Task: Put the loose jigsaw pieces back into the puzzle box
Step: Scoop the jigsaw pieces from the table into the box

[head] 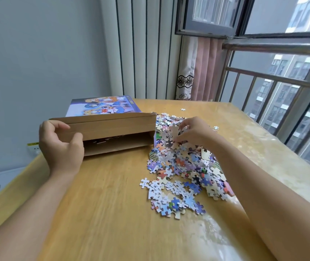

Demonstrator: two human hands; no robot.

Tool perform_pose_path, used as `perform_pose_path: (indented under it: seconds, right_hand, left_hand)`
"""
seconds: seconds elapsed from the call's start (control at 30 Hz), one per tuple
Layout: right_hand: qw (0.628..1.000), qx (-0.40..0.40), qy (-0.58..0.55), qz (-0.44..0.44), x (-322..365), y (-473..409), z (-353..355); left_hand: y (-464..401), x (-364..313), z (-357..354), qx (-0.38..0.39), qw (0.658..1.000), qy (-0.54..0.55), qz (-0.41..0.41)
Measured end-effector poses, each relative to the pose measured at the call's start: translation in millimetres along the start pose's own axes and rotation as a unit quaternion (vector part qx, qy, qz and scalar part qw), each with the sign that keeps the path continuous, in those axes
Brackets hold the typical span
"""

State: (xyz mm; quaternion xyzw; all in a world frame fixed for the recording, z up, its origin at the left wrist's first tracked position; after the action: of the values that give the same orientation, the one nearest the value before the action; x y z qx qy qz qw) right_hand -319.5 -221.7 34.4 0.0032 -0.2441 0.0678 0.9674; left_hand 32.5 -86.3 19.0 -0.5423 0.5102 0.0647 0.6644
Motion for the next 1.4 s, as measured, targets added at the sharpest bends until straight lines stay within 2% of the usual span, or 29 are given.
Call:
perform_pose_path:
  seconds: [0.23, 0.37, 0.57, 0.83, 1.1, 1.23, 1.4]
  right_hand:
    - [0.999, 0.021, -0.048, 0.013, -1.1, -1.6, 3.3]
    - [0.997, 0.004, -0.06, 0.056, 4.4, 1.2, 16.5]
    - [0.987, -0.02, 0.029, 0.154, 19.4, 11.9, 35.8]
    - [0.96, 0.035, 0.147, 0.236, 44.2, 29.0, 26.6]
    - [0.941, 0.075, 0.223, 0.244, 54.2, 30.7, 1.7]
    - [0.925, 0.063, 0.281, 0.248, 55.7, 31.5, -10.6]
    - [0.929, 0.045, 0.276, 0.244, 57.7, 31.4, -11.3]
  left_hand:
    - [0.0, -4.2, -0.2, 0.0, 1.0, 0.0, -0.012]
    - [-0.6, -6.8, -1.5, 0.004, 1.0, 0.002, -0.025]
    - [-1.1, -12.3, -1.3, 0.004, 0.999, -0.003, -0.054]
    - [-3.9, -11.9, 3.3, -0.013, 0.999, -0.001, -0.047]
    - [-3.2, -12.8, 2.0, -0.01, 0.998, -0.001, -0.056]
    - [-2.5, -13.8, 1.9, -0.008, 0.998, -0.003, -0.058]
    - [-3.1, -13.1, 2.0, -0.009, 0.998, -0.003, -0.058]
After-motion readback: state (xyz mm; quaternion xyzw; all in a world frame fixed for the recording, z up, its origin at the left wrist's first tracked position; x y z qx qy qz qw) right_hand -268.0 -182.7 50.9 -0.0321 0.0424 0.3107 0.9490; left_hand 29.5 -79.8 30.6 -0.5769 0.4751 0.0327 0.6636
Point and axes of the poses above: each hand's wrist, its own y-axis away from the middle knuckle, its own z-axis out of the back of the hand, x = y × z, the point moved 6 cm from there along -y, towards the middle knuckle, and after that the axes turned 10 degrees about y, right-handed, at the moved point
